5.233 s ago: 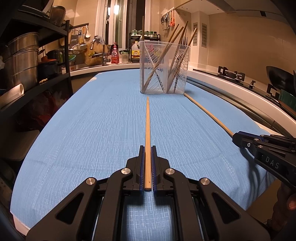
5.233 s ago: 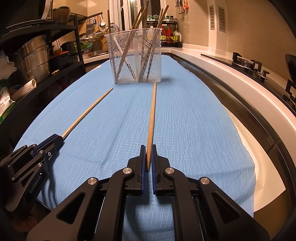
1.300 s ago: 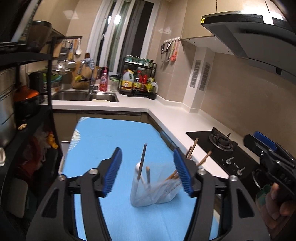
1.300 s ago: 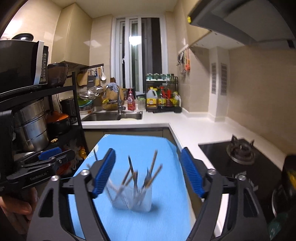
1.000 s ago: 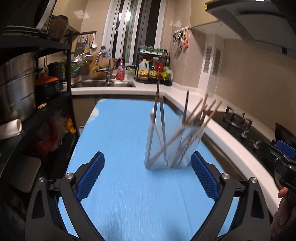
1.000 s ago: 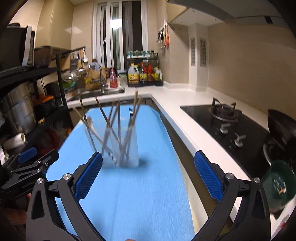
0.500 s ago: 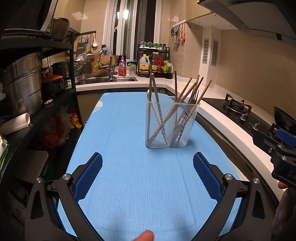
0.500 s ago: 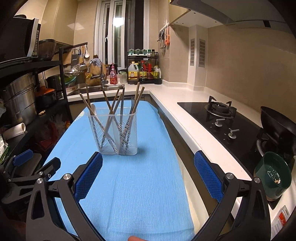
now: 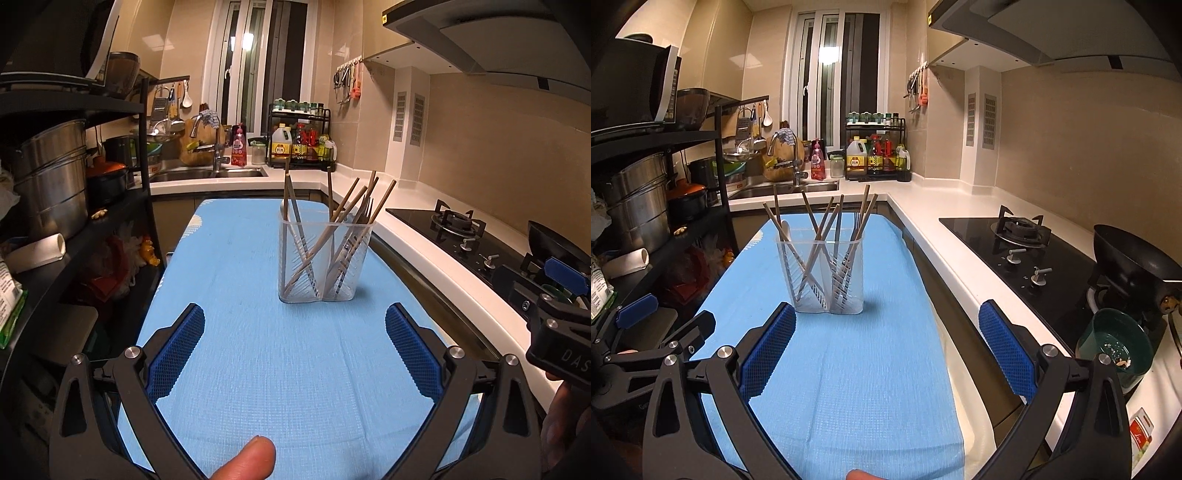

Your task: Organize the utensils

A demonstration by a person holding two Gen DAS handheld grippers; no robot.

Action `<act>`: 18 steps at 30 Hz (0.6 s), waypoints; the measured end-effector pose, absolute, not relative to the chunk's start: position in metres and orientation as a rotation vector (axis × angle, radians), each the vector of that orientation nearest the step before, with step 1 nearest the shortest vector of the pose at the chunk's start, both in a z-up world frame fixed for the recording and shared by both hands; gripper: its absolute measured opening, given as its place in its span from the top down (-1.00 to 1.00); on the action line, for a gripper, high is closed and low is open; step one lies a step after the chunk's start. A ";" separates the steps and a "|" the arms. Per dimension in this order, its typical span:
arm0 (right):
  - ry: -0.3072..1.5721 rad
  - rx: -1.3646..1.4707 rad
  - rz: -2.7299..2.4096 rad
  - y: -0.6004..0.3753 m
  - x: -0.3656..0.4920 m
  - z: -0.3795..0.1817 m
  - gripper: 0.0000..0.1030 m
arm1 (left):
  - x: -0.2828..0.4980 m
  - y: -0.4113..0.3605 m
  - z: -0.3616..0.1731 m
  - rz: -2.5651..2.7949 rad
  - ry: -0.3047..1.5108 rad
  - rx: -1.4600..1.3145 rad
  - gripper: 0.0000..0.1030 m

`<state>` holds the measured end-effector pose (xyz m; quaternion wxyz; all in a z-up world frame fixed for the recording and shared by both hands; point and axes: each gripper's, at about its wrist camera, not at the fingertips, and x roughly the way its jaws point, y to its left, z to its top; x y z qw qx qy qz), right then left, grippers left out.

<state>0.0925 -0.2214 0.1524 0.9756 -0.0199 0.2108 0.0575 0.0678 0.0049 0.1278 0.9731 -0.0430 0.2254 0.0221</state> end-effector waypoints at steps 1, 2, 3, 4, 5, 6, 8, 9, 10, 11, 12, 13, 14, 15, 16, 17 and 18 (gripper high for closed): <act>0.422 -0.040 0.117 -0.221 0.091 0.153 -0.89 | 0.067 0.005 0.129 0.044 0.452 -0.086 -0.85; 0.421 -0.041 0.118 -0.221 0.091 0.154 -0.89 | 0.066 0.005 0.130 0.043 0.449 -0.087 -0.85; 0.418 -0.043 0.119 -0.221 0.090 0.155 -0.89 | 0.065 0.004 0.131 0.044 0.447 -0.087 -0.85; 0.417 -0.044 0.119 -0.222 0.090 0.156 -0.89 | 0.065 0.004 0.131 0.045 0.446 -0.087 -0.85; 0.417 -0.044 0.119 -0.222 0.090 0.156 -0.89 | 0.065 0.004 0.132 0.047 0.444 -0.086 -0.85; 0.419 -0.044 0.119 -0.222 0.090 0.155 -0.89 | 0.065 0.003 0.132 0.048 0.442 -0.084 -0.85; 0.419 -0.042 0.120 -0.222 0.090 0.155 -0.89 | 0.064 0.002 0.132 0.048 0.441 -0.080 -0.85; 0.419 -0.042 0.119 -0.222 0.090 0.156 -0.89 | 0.064 0.002 0.132 0.049 0.441 -0.079 -0.85; 0.418 -0.042 0.118 -0.222 0.090 0.156 -0.89 | 0.064 0.002 0.132 0.048 0.442 -0.080 -0.85; 0.419 -0.041 0.118 -0.222 0.090 0.155 -0.89 | 0.064 0.002 0.132 0.048 0.442 -0.081 -0.85; 0.420 -0.040 0.118 -0.221 0.089 0.155 -0.89 | 0.064 0.002 0.132 0.048 0.443 -0.082 -0.85; 0.421 -0.040 0.117 -0.221 0.090 0.154 -0.89 | 0.064 0.002 0.132 0.049 0.442 -0.082 -0.85; 0.422 -0.042 0.118 -0.221 0.090 0.154 -0.89 | 0.064 0.002 0.132 0.050 0.443 -0.083 -0.85; 0.425 -0.043 0.118 -0.221 0.090 0.153 -0.89 | 0.065 0.002 0.131 0.051 0.446 -0.083 -0.85; 0.428 -0.044 0.118 -0.221 0.091 0.152 -0.89 | 0.065 0.002 0.131 0.052 0.448 -0.085 -0.85; 0.430 -0.044 0.117 -0.221 0.091 0.152 -0.89 | 0.065 0.002 0.130 0.052 0.449 -0.088 -0.85; 0.432 -0.044 0.116 -0.220 0.092 0.151 -0.89 | 0.066 0.002 0.130 0.052 0.450 -0.089 -0.85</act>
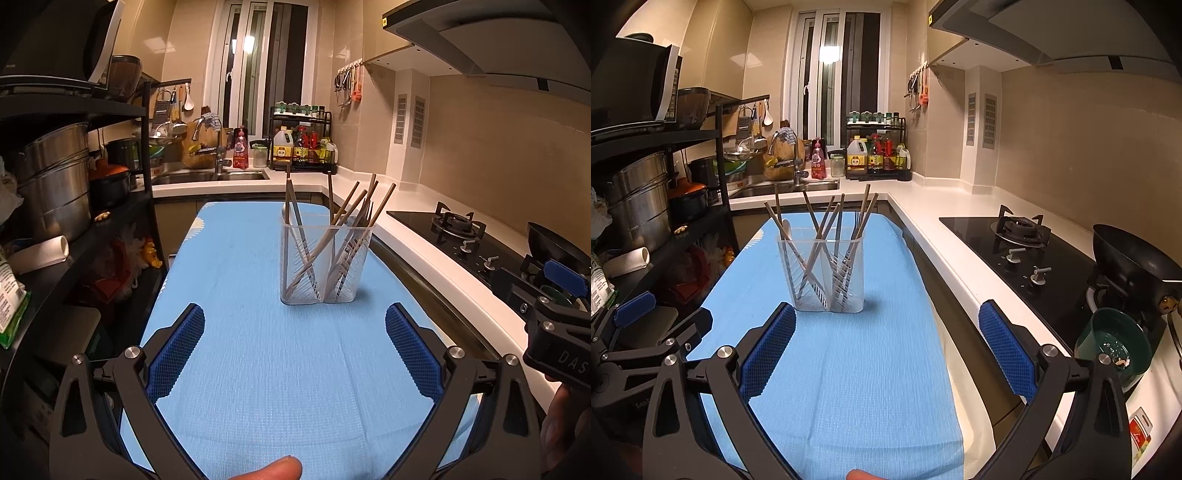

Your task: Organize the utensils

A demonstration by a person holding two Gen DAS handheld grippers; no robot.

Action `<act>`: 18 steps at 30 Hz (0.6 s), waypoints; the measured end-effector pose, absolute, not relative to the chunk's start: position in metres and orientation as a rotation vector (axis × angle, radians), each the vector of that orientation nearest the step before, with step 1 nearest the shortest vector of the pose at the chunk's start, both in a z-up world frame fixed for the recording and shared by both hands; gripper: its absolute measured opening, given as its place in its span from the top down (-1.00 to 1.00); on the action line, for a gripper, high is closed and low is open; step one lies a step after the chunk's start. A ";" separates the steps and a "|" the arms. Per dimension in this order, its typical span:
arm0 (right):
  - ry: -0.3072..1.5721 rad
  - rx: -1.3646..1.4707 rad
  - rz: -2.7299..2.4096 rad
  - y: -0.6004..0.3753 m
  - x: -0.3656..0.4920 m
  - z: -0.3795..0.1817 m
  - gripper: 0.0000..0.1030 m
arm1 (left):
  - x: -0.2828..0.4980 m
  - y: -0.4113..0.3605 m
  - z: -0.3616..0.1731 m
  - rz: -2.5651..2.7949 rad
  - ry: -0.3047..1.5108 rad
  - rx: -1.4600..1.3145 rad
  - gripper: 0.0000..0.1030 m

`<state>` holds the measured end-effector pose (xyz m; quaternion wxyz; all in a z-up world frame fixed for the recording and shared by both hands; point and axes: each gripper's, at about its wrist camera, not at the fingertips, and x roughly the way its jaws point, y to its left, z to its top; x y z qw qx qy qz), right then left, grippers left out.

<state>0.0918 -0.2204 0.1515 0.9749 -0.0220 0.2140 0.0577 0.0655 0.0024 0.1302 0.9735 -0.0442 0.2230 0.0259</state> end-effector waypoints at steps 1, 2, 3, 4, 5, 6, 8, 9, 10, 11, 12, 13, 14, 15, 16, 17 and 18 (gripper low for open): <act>0.433 -0.045 0.116 -0.220 0.092 0.151 -0.89 | 0.066 0.002 0.130 0.053 0.451 -0.087 -0.85; 0.432 -0.046 0.116 -0.221 0.092 0.151 -0.89 | 0.066 0.002 0.130 0.053 0.450 -0.085 -0.85; 0.432 -0.046 0.115 -0.220 0.092 0.151 -0.89 | 0.066 0.002 0.130 0.053 0.450 -0.085 -0.85; 0.432 -0.047 0.115 -0.220 0.092 0.151 -0.89 | 0.066 0.002 0.130 0.053 0.450 -0.086 -0.85; 0.432 -0.046 0.116 -0.220 0.092 0.151 -0.89 | 0.066 0.002 0.130 0.052 0.451 -0.087 -0.85; 0.432 -0.046 0.117 -0.221 0.092 0.151 -0.89 | 0.066 0.002 0.130 0.053 0.451 -0.087 -0.85; 0.431 -0.047 0.116 -0.220 0.092 0.151 -0.89 | 0.066 0.002 0.130 0.052 0.450 -0.086 -0.85; 0.430 -0.046 0.117 -0.220 0.092 0.151 -0.89 | 0.065 0.002 0.130 0.053 0.448 -0.086 -0.85; 0.431 -0.047 0.117 -0.221 0.092 0.150 -0.89 | 0.066 0.001 0.130 0.054 0.448 -0.085 -0.85; 0.431 -0.048 0.118 -0.221 0.092 0.149 -0.89 | 0.066 0.002 0.130 0.055 0.448 -0.085 -0.85; 0.431 -0.048 0.118 -0.221 0.092 0.149 -0.89 | 0.066 0.002 0.130 0.055 0.448 -0.087 -0.85; 0.432 -0.050 0.118 -0.221 0.092 0.149 -0.90 | 0.066 0.003 0.130 0.055 0.448 -0.086 -0.85; 0.433 -0.052 0.118 -0.220 0.092 0.148 -0.89 | 0.066 0.003 0.130 0.056 0.447 -0.086 -0.85; 0.432 -0.053 0.118 -0.221 0.092 0.148 -0.89 | 0.066 0.003 0.130 0.058 0.447 -0.085 -0.85; 0.432 -0.053 0.118 -0.220 0.091 0.148 -0.89 | 0.066 0.003 0.130 0.059 0.446 -0.086 -0.85; 0.432 -0.053 0.118 -0.220 0.091 0.148 -0.89 | 0.065 0.004 0.130 0.059 0.447 -0.087 -0.85; 0.432 -0.052 0.117 -0.220 0.091 0.148 -0.89 | 0.065 0.004 0.129 0.060 0.447 -0.088 -0.85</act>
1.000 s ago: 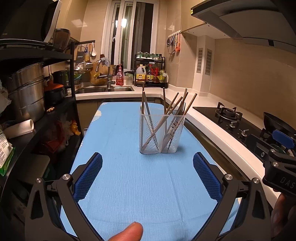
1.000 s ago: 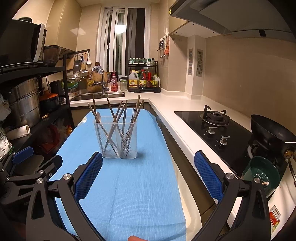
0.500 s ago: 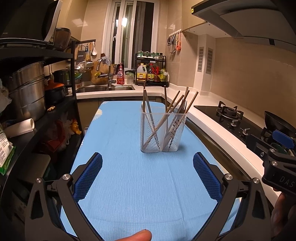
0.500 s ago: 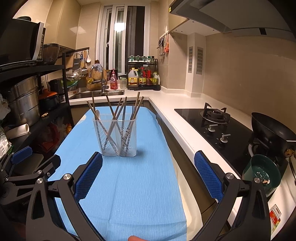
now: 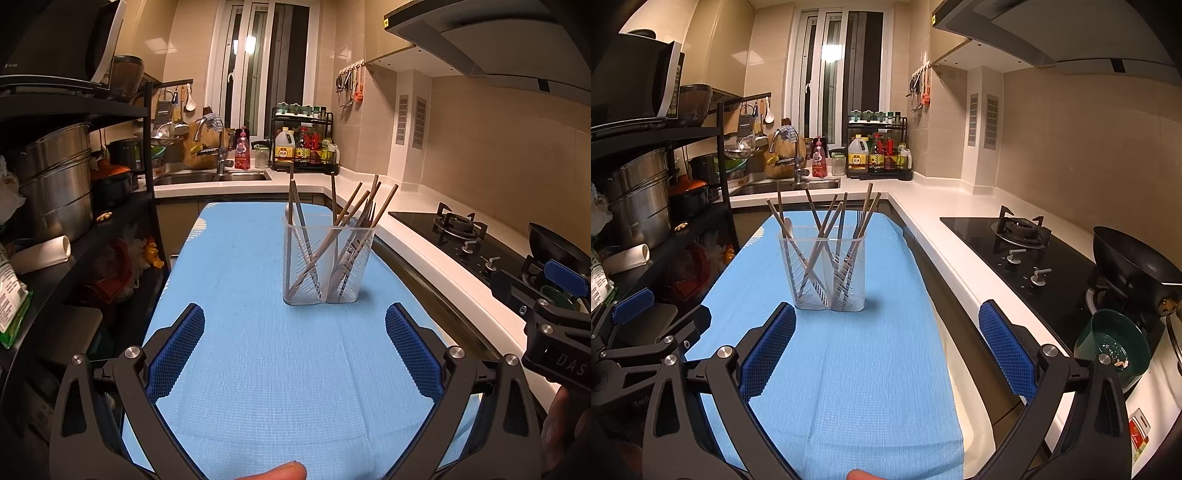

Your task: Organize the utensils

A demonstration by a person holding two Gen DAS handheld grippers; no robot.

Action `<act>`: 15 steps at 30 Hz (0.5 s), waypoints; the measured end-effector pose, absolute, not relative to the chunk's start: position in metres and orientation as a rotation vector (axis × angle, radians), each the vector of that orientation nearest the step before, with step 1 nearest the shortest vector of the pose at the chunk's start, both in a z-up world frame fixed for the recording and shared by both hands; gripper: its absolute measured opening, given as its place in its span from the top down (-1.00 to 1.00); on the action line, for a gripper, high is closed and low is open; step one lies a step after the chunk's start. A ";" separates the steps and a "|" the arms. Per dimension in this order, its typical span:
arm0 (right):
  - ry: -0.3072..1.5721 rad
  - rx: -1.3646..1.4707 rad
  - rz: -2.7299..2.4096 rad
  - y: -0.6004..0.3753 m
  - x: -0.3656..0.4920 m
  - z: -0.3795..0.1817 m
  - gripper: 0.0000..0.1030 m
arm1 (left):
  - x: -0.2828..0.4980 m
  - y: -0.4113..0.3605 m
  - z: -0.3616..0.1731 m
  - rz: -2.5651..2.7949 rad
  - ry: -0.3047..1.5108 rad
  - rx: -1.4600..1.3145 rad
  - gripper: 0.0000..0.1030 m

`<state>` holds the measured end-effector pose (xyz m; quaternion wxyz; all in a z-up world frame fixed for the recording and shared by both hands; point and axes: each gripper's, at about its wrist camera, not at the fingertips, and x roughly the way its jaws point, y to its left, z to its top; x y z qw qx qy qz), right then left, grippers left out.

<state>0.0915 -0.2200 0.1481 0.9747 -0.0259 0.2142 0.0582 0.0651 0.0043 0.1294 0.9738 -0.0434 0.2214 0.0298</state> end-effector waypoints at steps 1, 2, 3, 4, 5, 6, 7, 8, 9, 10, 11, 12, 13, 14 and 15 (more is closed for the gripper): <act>0.432 -0.052 0.116 -0.220 0.091 0.148 -0.89 | 0.065 0.005 0.130 0.061 0.446 -0.087 -0.85; 0.433 -0.052 0.114 -0.220 0.092 0.148 -0.89 | 0.065 0.004 0.130 0.062 0.444 -0.086 -0.85; 0.435 -0.051 0.113 -0.221 0.092 0.148 -0.90 | 0.064 0.005 0.131 0.062 0.443 -0.085 -0.85; 0.435 -0.051 0.113 -0.221 0.092 0.148 -0.89 | 0.064 0.004 0.131 0.062 0.443 -0.087 -0.85; 0.435 -0.052 0.113 -0.221 0.092 0.148 -0.89 | 0.064 0.005 0.131 0.061 0.443 -0.087 -0.85; 0.436 -0.052 0.113 -0.221 0.092 0.148 -0.89 | 0.064 0.004 0.131 0.061 0.442 -0.086 -0.85; 0.436 -0.053 0.113 -0.221 0.091 0.148 -0.89 | 0.064 0.004 0.131 0.062 0.442 -0.084 -0.85; 0.436 -0.052 0.113 -0.221 0.092 0.149 -0.89 | 0.063 0.004 0.131 0.062 0.442 -0.084 -0.85; 0.436 -0.052 0.113 -0.221 0.092 0.149 -0.89 | 0.064 0.004 0.131 0.061 0.442 -0.085 -0.85; 0.437 -0.052 0.113 -0.221 0.092 0.148 -0.89 | 0.064 0.004 0.131 0.061 0.443 -0.085 -0.85; 0.438 -0.052 0.113 -0.221 0.091 0.148 -0.89 | 0.064 0.004 0.131 0.062 0.443 -0.084 -0.85; 0.438 -0.052 0.114 -0.222 0.092 0.149 -0.89 | 0.064 0.004 0.131 0.062 0.442 -0.084 -0.85; 0.438 -0.053 0.113 -0.222 0.092 0.149 -0.89 | 0.063 0.003 0.132 0.063 0.441 -0.083 -0.85; 0.438 -0.053 0.113 -0.222 0.092 0.149 -0.89 | 0.064 0.003 0.131 0.062 0.442 -0.084 -0.85; 0.438 -0.052 0.113 -0.222 0.092 0.149 -0.89 | 0.064 0.004 0.131 0.062 0.442 -0.084 -0.85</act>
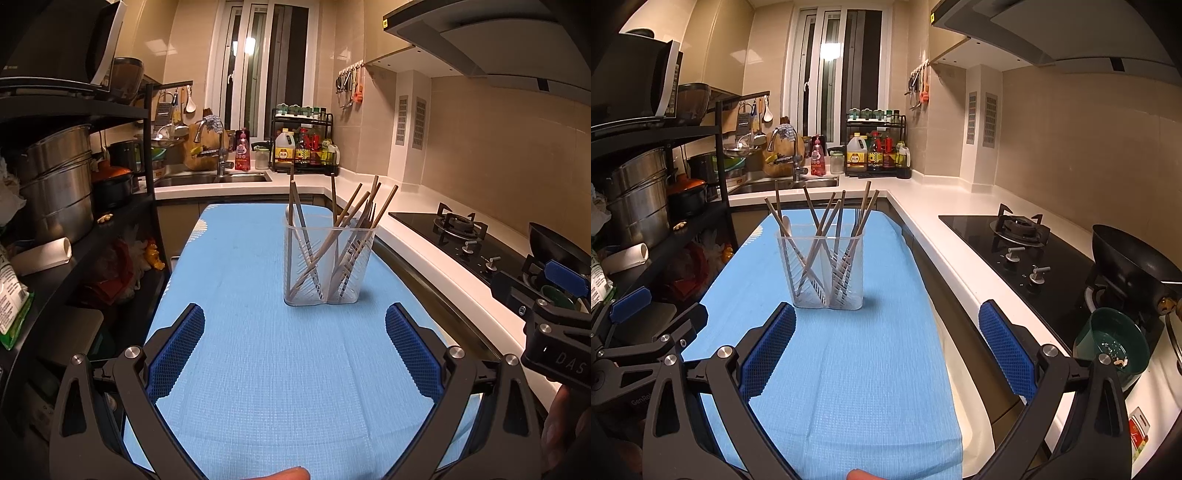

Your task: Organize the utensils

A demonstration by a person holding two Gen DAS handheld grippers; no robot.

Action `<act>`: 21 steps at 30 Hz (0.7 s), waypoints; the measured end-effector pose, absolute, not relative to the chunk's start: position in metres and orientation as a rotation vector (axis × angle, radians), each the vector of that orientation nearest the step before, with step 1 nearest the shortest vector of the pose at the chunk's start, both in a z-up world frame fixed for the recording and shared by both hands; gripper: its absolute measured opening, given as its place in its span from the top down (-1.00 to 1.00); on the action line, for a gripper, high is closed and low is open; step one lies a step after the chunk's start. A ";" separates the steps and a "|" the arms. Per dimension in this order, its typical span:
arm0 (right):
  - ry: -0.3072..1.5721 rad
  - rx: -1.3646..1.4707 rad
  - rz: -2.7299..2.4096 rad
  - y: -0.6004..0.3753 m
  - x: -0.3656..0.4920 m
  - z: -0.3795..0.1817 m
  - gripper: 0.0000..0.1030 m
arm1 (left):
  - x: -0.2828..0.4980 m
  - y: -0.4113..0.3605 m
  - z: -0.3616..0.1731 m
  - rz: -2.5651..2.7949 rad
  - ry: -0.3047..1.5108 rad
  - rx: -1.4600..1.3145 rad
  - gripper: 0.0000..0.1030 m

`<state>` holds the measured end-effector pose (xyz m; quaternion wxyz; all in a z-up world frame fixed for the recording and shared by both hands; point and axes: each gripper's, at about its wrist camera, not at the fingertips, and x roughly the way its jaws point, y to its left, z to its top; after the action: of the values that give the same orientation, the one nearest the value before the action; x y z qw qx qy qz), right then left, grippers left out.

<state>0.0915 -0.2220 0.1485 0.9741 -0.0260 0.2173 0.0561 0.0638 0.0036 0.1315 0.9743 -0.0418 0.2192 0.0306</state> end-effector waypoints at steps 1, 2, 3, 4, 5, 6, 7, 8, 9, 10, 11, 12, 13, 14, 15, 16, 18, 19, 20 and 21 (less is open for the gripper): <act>0.438 -0.053 0.113 -0.222 0.092 0.149 -0.89 | 0.064 0.003 0.132 0.062 0.441 -0.083 -0.85; 0.438 -0.053 0.112 -0.222 0.092 0.148 -0.89 | 0.064 0.003 0.132 0.063 0.441 -0.082 -0.85; 0.439 -0.053 0.112 -0.221 0.092 0.149 -0.89 | 0.063 0.003 0.132 0.062 0.440 -0.081 -0.85; 0.441 -0.053 0.114 -0.222 0.092 0.148 -0.89 | 0.064 0.002 0.132 0.061 0.439 -0.081 -0.85; 0.441 -0.053 0.114 -0.222 0.092 0.148 -0.89 | 0.064 0.002 0.133 0.062 0.439 -0.081 -0.85; 0.441 -0.054 0.114 -0.223 0.092 0.148 -0.89 | 0.064 0.002 0.133 0.061 0.438 -0.080 -0.85; 0.442 -0.053 0.114 -0.222 0.092 0.148 -0.89 | 0.064 0.002 0.132 0.060 0.439 -0.081 -0.85; 0.441 -0.052 0.114 -0.222 0.092 0.148 -0.89 | 0.064 0.002 0.133 0.060 0.440 -0.081 -0.85; 0.441 -0.053 0.113 -0.222 0.092 0.148 -0.89 | 0.064 0.002 0.133 0.059 0.440 -0.081 -0.85; 0.441 -0.053 0.114 -0.222 0.092 0.148 -0.89 | 0.064 0.002 0.133 0.058 0.439 -0.081 -0.85; 0.442 -0.053 0.114 -0.222 0.092 0.148 -0.89 | 0.064 0.003 0.134 0.055 0.439 -0.081 -0.85; 0.442 -0.053 0.114 -0.222 0.092 0.148 -0.89 | 0.063 0.003 0.134 0.053 0.439 -0.081 -0.85; 0.442 -0.054 0.114 -0.222 0.092 0.148 -0.89 | 0.063 0.004 0.134 0.049 0.437 -0.083 -0.85; 0.442 -0.054 0.114 -0.222 0.092 0.148 -0.90 | 0.062 0.005 0.134 0.046 0.434 -0.086 -0.85; 0.443 -0.054 0.115 -0.222 0.092 0.148 -0.90 | 0.062 0.005 0.135 0.044 0.432 -0.087 -0.85; 0.443 -0.054 0.115 -0.222 0.092 0.148 -0.90 | 0.062 0.006 0.134 0.044 0.433 -0.087 -0.85; 0.443 -0.054 0.114 -0.222 0.092 0.148 -0.89 | 0.063 0.006 0.134 0.049 0.436 -0.084 -0.85; 0.445 -0.055 0.114 -0.222 0.091 0.147 -0.89 | 0.063 0.006 0.134 0.053 0.440 -0.082 -0.85; 0.445 -0.055 0.115 -0.221 0.091 0.147 -0.89 | 0.064 0.005 0.134 0.057 0.443 -0.079 -0.85; 0.446 -0.056 0.115 -0.221 0.090 0.147 -0.89 | 0.065 0.005 0.133 0.061 0.447 -0.077 -0.85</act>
<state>0.0903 -0.2211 0.1466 0.9732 -0.0276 0.2209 0.0571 0.0647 0.0053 0.1333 0.9739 -0.0383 0.2216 0.0301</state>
